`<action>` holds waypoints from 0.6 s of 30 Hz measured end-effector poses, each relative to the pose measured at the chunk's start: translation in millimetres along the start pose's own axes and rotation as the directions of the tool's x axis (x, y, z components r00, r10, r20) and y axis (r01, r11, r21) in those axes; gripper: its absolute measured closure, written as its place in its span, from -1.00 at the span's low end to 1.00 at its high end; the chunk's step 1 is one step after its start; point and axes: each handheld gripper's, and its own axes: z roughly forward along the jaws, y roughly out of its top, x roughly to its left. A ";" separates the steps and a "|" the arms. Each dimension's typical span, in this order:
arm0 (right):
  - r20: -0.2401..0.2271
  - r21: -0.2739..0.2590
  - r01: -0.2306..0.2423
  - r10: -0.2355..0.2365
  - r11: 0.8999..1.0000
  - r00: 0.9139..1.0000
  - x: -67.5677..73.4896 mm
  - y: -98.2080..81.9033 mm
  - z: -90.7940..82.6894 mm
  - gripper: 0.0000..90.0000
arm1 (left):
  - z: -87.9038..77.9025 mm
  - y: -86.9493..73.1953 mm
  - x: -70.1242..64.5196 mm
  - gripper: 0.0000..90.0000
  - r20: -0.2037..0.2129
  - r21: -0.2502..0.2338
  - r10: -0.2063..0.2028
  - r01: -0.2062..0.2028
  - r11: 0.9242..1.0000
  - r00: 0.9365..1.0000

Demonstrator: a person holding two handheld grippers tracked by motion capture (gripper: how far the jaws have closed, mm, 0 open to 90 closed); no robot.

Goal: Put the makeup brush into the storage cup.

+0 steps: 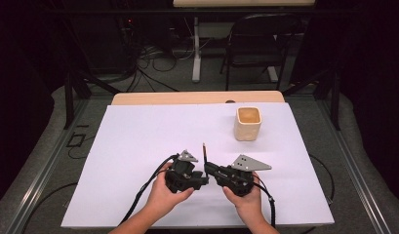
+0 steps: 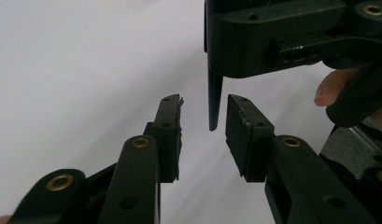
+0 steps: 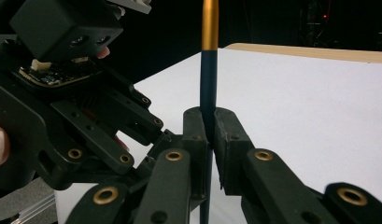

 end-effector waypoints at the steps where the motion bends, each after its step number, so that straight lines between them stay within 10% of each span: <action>1: -0.003 0.000 -0.001 0.001 1.000 1.000 0.1 0.0 0.1 0.86 | 0.1 0.1 -0.1 0.49 0.001 -0.002 -0.002 0.002 1.000 1.000; 18: -0.026 -0.001 -0.030 0.030 1.000 0.999 2.1 -0.2 1.0 0.86 | 1.0 1.5 -1.3 0.72 0.018 -0.015 -0.029 0.029 0.999 0.999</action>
